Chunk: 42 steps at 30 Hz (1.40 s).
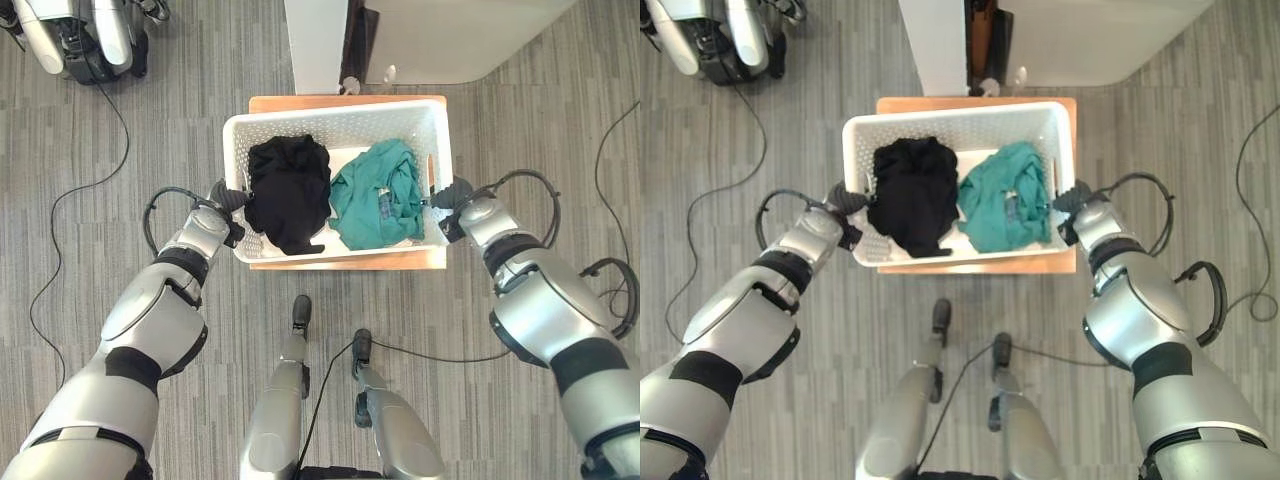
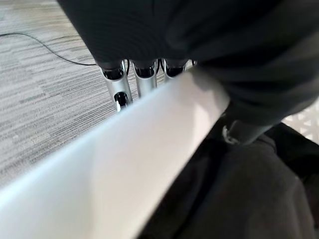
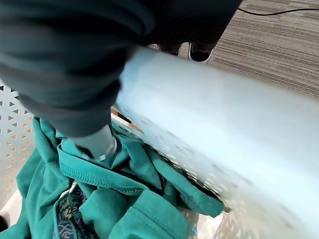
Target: Grab the laundry basket,head to the washer,open it,put in the laundry and shut it.
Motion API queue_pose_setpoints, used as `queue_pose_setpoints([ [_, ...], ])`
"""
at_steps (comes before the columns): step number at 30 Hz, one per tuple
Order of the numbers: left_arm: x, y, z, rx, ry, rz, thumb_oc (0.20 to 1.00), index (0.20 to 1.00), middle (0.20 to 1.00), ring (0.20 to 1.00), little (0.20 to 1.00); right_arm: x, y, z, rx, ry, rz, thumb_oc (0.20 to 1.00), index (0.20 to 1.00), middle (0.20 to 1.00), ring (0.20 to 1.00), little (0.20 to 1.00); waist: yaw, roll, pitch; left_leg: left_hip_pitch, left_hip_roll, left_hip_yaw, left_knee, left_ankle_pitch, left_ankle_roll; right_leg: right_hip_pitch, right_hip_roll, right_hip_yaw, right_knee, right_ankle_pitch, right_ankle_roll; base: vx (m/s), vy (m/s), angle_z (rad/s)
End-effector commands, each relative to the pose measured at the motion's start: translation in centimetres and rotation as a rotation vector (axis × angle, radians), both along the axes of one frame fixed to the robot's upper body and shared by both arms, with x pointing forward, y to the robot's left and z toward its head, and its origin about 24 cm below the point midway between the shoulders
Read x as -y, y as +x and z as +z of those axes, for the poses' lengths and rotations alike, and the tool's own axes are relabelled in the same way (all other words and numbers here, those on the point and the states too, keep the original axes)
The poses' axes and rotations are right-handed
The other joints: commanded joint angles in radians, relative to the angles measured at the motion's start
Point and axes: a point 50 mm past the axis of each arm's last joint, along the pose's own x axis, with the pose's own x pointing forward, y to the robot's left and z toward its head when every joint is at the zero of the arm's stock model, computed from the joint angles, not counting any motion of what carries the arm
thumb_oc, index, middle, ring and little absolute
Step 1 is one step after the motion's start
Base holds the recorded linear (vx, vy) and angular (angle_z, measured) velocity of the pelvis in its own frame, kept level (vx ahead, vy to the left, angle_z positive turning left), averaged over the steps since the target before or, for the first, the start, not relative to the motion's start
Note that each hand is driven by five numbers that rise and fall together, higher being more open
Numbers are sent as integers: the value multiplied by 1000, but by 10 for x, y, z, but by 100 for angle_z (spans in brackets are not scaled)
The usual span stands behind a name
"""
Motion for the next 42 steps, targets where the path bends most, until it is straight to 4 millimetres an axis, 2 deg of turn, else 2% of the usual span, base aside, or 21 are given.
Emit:
queue_pose_setpoints([
  [1,20,1,-8,-22,95,-87,200,200,200,200,200,8,-2,-4,13,-49,5,200,200,200,200,200,-13,-33,-19,15,4,16,67,-104,-18,-117,-107,-34,58,28,58,0,0,0],
  [7,24,-1,-12,-2,100,-116,200,200,200,200,200,9,-3,-5,39,-42,21,200,200,200,200,200,-16,-34,-25,25,4,17,65,-109,-16,-112,-107,-31,60,24,59,10,0,0],
  [10,20,-8,-21,22,97,-164,200,200,200,200,200,15,-8,2,119,7,80,200,200,200,200,200,-29,-38,-54,65,9,24,66,-133,-14,-82,-108,-20,68,8,62,55,-1,-2],
  [16,14,-18,-16,83,94,-228,200,200,200,200,200,37,-33,1,196,49,128,200,200,200,200,200,-49,-44,-100,128,21,32,73,-164,-12,-32,-107,-8,86,-19,63,58,-38,-8],
  [17,13,-25,-6,127,78,-285,200,200,200,200,200,58,-50,-5,188,49,116,200,200,200,200,200,-57,-46,-120,153,26,36,78,-175,-10,-9,-105,-6,88,-23,64,44,-34,-6],
  [18,14,-25,-7,124,79,-287,200,200,200,200,200,59,-51,-6,186,51,114,200,200,200,200,200,-55,-47,-121,155,26,37,78,-176,-10,-6,-105,-6,87,-23,64,82,-46,-4],
  [21,15,-37,0,137,83,-371,200,200,200,200,200,96,-84,-13,155,30,75,200,200,200,200,200,-68,-49,-152,203,38,41,90,-193,-9,36,-100,-3,89,-33,64,81,-53,-16],
  [22,20,-42,-2,122,76,-415,200,200,200,200,200,121,-111,-16,134,25,35,200,200,200,200,200,-81,-50,-169,226,43,38,102,-203,-11,62,-96,-3,92,-43,61,66,-63,-22],
  [23,23,-42,-2,120,77,-422,200,200,200,200,200,123,-114,-17,132,27,28,200,200,200,200,200,-75,-49,-169,228,43,37,103,-203,-11,65,-96,-4,91,-43,61,86,-90,-9],
  [24,31,-44,-6,99,77,-464,200,200,200,200,200,145,-140,-26,85,30,-18,200,200,200,200,200,-87,-52,-189,249,50,28,113,-212,-15,91,-90,-4,89,-51,58,48,-47,2],
  [27,41,-45,-9,82,86,-502,200,200,200,200,200,159,-164,-33,50,36,-54,200,200,200,200,200,-100,-57,-207,261,56,17,135,-222,-20,111,-85,1,85,-54,56,18,-27,0],
  [28,49,-46,-14,61,87,-531,200,200,200,200,200,170,-182,-33,35,48,-82,200,200,200,200,200,-94,-63,-208,256,48,-30,181,-243,-24,115,-82,22,85,-52,56,-56,15,-10],
  [29,53,-46,-16,55,87,-542,200,200,200,200,200,171,-188,-36,25,61,-85,200,200,200,200,200,-95,-67,-206,252,31,-85,206,-254,-28,112,-85,38,88,-49,56,-140,111,-21],
  [30,64,-46,-19,52,80,-564,200,200,200,200,200,171,-198,-45,19,122,-99,200,200,200,200,200,-96,-69,-201,255,-17,-218,259,-290,-26,94,-87,83,104,-32,60,-86,98,-46],
  [31,64,-46,-19,51,79,-565,200,200,200,200,200,171,-198,-46,18,122,-101,200,200,200,200,200,-94,-67,-205,257,-15,-219,258,-297,-25,97,-85,82,102,-38,60,-91,153,-75],
  [32,68,-46,-23,41,68,-572,200,200,200,200,200,167,-200,-53,13,164,-99,200,200,200,200,200,-105,-61,-211,276,-30,-263,256,-324,-20,85,-83,114,109,-32,68,-10,161,-85],
  [35,75,-47,-29,30,43,-579,200,200,200,200,200,156,-199,-63,24,236,-88,200,200,200,200,200,-128,-31,-201,301,-72,-260,283,-370,-1,28,-87,218,145,9,98,-122,315,-77],
  [37,66,-46,-30,26,28,-549,200,200,200,200,200,143,-187,-68,24,268,-48,200,200,200,200,200,-118,-17,-193,313,-87,-191,283,-418,23,-17,-99,286,124,62,141,-235,362,-149],
  [38,60,-46,-31,24,15,-536,200,200,200,200,200,136,-182,-71,22,280,-33,200,200,200,200,200,-110,-15,-185,306,-92,-121,285,-423,35,-53,-115,317,112,100,168,-277,326,-212],
  [40,48,-49,-34,5,20,-509,200,200,200,200,200,126,-179,-79,8,302,-12,200,200,200,200,200,-97,-6,-164,290,-77,-26,308,-429,52,-87,-138,254,134,80,157,-271,215,-223],
  [42,35,-53,-41,-32,20,-482,200,200,200,200,200,118,-180,-87,-14,323,7,200,200,200,200,200,-83,3,-152,284,-65,44,309,-414,66,-74,-172,95,222,24,131,-279,124,-189],
])
